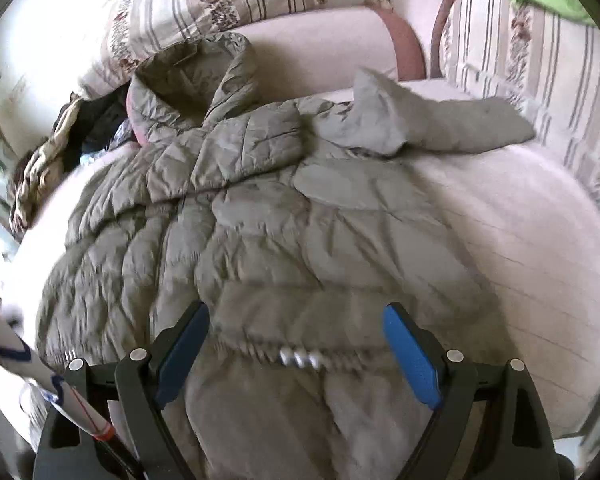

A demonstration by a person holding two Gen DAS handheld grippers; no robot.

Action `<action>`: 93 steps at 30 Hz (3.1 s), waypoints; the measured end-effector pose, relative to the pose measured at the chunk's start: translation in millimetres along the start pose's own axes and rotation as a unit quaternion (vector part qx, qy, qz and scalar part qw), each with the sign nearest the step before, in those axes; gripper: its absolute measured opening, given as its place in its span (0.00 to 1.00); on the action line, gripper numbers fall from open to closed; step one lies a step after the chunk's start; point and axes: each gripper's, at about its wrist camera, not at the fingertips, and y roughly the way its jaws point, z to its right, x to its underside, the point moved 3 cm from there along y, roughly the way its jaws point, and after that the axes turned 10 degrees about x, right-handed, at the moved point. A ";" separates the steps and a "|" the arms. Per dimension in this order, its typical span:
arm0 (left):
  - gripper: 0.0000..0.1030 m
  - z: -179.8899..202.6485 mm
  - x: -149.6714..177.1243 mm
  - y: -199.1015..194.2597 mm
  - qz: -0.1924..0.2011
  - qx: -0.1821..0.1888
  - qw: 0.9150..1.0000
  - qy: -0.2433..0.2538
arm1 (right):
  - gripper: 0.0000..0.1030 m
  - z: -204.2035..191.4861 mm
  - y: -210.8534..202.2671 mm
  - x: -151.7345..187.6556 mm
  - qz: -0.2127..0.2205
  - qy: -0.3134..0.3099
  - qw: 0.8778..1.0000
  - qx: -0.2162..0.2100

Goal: Fold large clothes

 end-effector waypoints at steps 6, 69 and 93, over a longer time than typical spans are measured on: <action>0.69 -17.1 51.6 -3.2 0.021 -0.015 0.999 -0.029 | 0.75 -8.8 71.5 -55.0 -0.066 0.063 0.996 -0.022; 0.69 9.5 34.4 18.5 -0.004 -0.073 0.997 -0.003 | 0.00 273.6 50.8 -274.7 0.072 0.252 0.956 0.136; 0.69 -6.9 24.0 34.3 -0.024 -0.092 0.995 -0.012 | 0.57 354.9 160.0 -155.2 -0.036 0.403 0.914 0.007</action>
